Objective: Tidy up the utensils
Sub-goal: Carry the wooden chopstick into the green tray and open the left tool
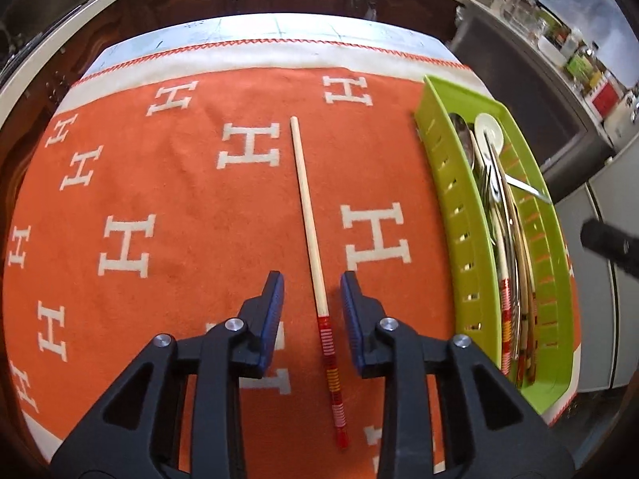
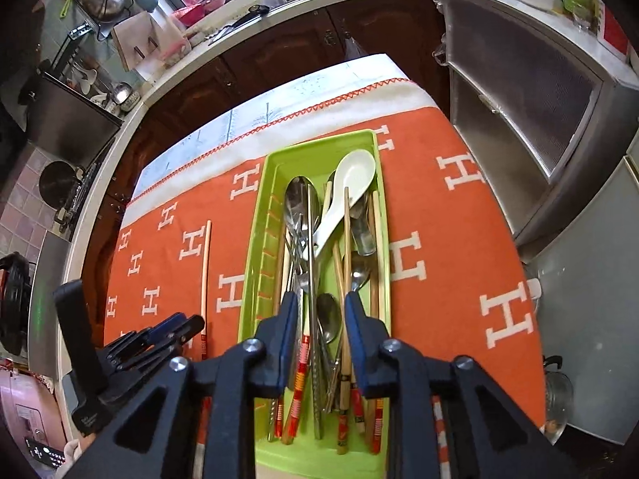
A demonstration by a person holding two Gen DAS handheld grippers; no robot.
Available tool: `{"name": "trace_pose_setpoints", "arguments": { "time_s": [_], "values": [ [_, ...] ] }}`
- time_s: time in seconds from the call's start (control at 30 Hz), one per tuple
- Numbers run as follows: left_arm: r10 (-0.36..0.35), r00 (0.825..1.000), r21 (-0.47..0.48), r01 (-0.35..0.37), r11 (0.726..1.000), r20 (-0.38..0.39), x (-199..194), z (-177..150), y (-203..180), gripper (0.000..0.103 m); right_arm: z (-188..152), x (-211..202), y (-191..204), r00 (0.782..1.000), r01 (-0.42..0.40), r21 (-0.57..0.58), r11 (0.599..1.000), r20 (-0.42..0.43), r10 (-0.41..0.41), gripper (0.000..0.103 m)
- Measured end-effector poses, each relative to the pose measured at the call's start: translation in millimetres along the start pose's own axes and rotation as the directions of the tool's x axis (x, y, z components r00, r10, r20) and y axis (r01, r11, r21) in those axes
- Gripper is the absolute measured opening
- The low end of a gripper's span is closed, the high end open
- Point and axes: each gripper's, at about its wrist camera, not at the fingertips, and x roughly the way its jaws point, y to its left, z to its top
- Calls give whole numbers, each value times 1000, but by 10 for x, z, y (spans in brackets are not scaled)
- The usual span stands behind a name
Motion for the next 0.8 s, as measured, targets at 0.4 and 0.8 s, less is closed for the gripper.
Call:
{"name": "trace_pose_setpoints", "arguments": {
  "time_s": [0.4, 0.8],
  "values": [
    [82, 989, 69, -91, 993, 123, 136, -136, -188, 19, -490, 10, -14, 997, -73, 23, 997, -15, 74, 24],
    [-37, 991, 36, 33, 999, 126, -304, -77, -234, 3, -732, 41, -138, 996, -84, 45, 995, -34, 86, 24]
  ]
}}
